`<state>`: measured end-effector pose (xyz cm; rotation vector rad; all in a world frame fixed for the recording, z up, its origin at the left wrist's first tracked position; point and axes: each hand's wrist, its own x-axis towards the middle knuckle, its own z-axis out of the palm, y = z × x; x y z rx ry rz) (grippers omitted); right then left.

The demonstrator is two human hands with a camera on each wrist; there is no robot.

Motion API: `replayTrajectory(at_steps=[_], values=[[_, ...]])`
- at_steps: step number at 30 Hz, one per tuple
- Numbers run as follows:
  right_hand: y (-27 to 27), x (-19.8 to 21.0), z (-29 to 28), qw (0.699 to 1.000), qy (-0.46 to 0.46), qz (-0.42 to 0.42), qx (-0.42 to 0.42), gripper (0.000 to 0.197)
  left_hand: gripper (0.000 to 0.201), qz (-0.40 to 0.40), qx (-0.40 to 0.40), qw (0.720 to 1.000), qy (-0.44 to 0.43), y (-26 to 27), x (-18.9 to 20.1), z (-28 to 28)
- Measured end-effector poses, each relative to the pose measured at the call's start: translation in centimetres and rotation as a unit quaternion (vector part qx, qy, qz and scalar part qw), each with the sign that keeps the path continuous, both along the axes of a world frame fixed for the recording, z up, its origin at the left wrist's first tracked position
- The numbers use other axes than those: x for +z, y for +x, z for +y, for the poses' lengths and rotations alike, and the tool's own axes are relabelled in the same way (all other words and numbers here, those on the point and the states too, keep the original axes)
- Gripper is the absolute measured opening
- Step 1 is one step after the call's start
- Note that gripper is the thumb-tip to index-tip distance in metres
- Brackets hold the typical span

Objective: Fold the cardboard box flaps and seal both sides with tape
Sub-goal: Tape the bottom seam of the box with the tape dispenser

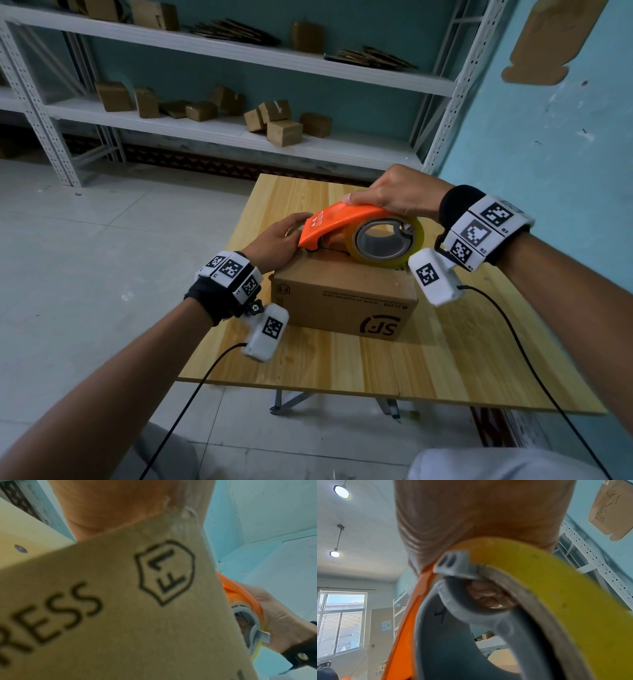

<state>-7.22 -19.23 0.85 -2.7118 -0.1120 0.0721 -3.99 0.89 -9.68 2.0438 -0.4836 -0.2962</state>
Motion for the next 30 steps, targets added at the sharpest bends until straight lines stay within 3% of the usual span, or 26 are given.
replayTrajectory(at_steps=[12,30], values=[[-0.06,0.09,-0.2,1.0,-0.01,0.005,0.005,0.06,0.039,0.004,-0.005,1.0,-0.001,0.06,-0.08,-0.08],[-0.52,0.25,-0.98,1.0,-0.02,0.009,-0.001,0.053,0.038,-0.008,0.002,1.0,0.014,0.34,-0.37,-0.29]])
